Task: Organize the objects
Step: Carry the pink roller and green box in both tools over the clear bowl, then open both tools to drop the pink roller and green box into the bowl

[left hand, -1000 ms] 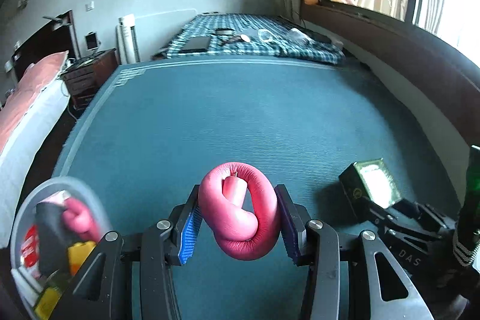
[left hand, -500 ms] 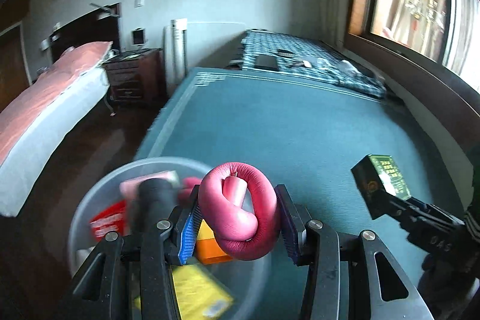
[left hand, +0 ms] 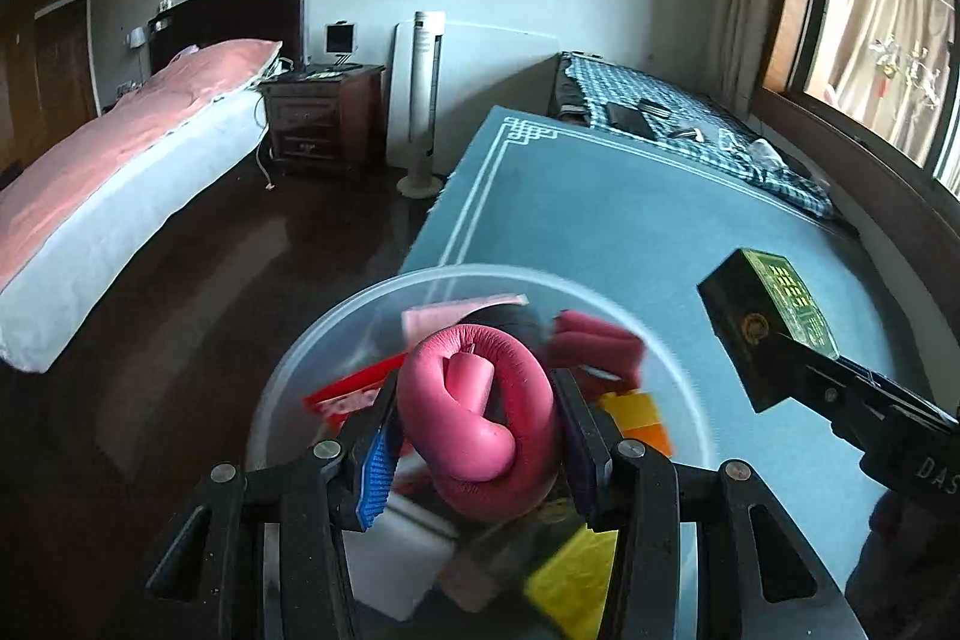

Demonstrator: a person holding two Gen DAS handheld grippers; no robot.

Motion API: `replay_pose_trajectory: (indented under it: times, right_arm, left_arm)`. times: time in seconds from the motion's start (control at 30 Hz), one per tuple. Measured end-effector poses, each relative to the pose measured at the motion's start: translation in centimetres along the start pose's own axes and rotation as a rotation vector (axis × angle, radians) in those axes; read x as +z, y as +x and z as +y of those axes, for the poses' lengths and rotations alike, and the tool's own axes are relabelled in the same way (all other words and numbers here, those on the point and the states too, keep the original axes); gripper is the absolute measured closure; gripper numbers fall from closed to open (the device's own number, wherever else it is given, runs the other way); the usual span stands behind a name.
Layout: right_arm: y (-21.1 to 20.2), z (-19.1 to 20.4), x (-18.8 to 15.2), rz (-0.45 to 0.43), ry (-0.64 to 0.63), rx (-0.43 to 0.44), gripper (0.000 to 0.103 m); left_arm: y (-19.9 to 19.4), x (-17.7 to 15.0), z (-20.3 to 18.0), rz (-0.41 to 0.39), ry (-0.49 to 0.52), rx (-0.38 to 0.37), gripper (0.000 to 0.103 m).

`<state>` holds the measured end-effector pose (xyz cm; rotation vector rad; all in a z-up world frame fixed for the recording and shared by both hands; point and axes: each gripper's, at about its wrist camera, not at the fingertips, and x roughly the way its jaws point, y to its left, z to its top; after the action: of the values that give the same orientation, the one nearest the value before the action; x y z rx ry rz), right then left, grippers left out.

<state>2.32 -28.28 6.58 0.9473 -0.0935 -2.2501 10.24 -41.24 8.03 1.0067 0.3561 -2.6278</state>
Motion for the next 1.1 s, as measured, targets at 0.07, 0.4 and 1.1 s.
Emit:
replay_pose_trajectory:
  times: [0.07, 0.4, 1.1]
  right_arm:
    - [0.6, 1.1, -0.1, 0.010, -0.015, 0.010, 0.033]
    - [3.1, 4.0, 0.1, 0.042, -0.061, 0.044, 0.033]
    - [6.0, 5.9, -0.2, 0.092, -0.127, 0.090, 0.029]
  left_arm:
    - [0.0, -0.2, 0.6, 0.003, -0.008, 0.004, 0.053]
    - [-0.6, -0.8, 2.8, 0.005, -0.049, -0.024, 0.034]
    - [-3.5, -2.4, 7.5, -0.022, -0.136, 0.076, 0.028]
